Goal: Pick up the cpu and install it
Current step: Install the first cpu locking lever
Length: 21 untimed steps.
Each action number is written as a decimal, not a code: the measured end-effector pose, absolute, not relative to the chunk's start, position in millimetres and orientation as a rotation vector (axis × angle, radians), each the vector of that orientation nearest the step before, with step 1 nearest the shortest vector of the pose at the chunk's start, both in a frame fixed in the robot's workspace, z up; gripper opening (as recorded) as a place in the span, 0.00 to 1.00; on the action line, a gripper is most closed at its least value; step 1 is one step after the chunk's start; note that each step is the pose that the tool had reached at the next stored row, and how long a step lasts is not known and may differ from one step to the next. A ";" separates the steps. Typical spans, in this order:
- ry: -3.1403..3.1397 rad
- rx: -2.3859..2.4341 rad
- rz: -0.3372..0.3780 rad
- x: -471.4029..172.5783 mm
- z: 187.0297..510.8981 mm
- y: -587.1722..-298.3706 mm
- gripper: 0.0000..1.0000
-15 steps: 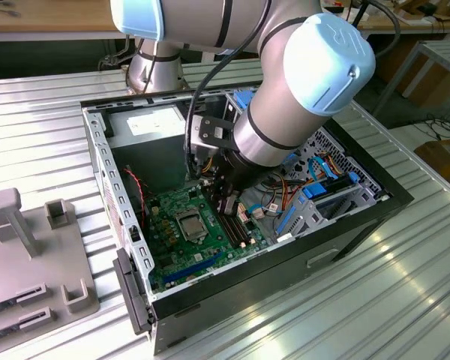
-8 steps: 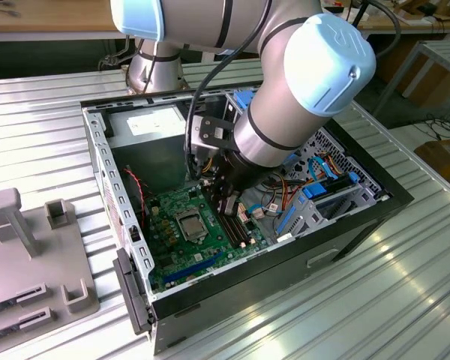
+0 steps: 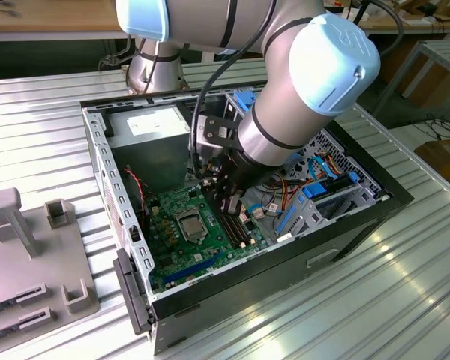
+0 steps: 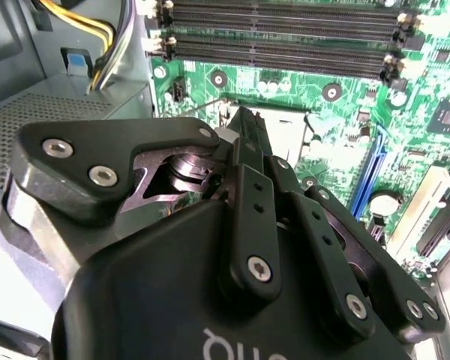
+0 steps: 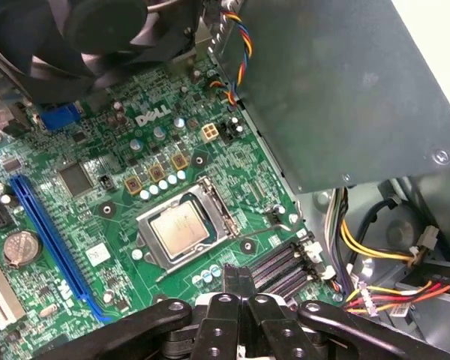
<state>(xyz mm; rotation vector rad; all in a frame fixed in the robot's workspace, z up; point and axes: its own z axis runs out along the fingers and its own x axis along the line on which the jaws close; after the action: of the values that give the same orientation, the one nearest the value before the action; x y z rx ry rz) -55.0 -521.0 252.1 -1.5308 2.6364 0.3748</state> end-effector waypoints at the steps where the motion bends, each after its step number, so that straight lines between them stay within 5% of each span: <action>1: 2.636 -1.531 0.375 -53.7 252.1 -520.9 0.11; 21: 2.636 -1.530 0.375 -45.1 252.0 -520.8 0.11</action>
<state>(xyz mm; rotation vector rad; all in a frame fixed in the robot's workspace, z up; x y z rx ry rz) -45.1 -520.8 252.0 -1.5304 2.6363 0.3750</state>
